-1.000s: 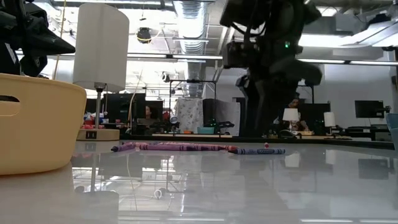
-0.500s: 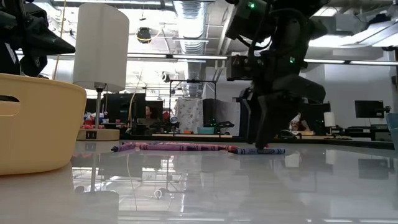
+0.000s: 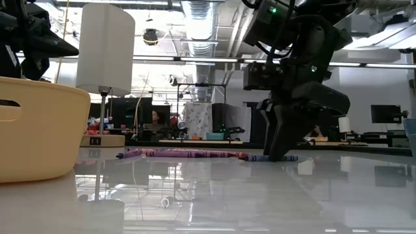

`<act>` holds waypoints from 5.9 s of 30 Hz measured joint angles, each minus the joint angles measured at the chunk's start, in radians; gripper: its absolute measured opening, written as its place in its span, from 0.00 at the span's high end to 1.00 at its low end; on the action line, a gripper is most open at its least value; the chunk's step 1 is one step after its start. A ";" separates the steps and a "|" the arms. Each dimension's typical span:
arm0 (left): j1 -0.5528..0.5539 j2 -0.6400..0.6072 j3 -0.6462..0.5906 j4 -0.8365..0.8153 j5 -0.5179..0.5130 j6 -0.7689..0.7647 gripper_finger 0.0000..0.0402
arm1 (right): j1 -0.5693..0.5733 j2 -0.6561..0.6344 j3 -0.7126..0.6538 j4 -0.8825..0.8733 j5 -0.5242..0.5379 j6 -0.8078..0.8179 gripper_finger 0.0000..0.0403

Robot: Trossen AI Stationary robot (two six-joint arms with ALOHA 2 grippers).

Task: Sort crayons
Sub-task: Put the blue crayon into the dark blue bin, then put the purple crayon into the white bin

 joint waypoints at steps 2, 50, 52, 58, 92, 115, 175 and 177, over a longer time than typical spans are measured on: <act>0.000 0.000 0.000 0.000 -0.005 0.000 1.00 | 0.000 0.000 0.000 -0.006 0.000 0.000 0.71; 0.000 0.000 0.000 0.000 0.000 0.001 1.00 | 0.511 0.000 0.480 -1.096 0.006 0.325 1.00; 0.000 0.000 0.000 0.000 -0.004 0.001 1.00 | 0.545 0.000 0.480 -1.081 0.006 0.325 1.00; 0.000 0.000 0.000 -0.001 -0.006 0.001 1.00 | 0.591 -0.001 0.449 -0.996 0.008 0.328 1.00; 0.000 0.000 0.000 -0.003 -0.026 -0.002 1.00 | 0.580 -0.001 0.240 -0.805 0.037 0.253 0.96; 0.000 0.000 0.000 -0.003 -0.023 -0.003 1.00 | 0.566 -0.001 0.126 -0.734 0.012 0.261 0.94; 0.000 0.000 0.000 -0.003 -0.021 -0.003 1.00 | 0.233 0.001 0.523 -0.377 0.245 0.110 0.78; 0.000 0.000 0.000 -0.003 -0.021 -0.003 1.00 | 0.185 0.005 0.521 -0.356 0.248 0.088 0.78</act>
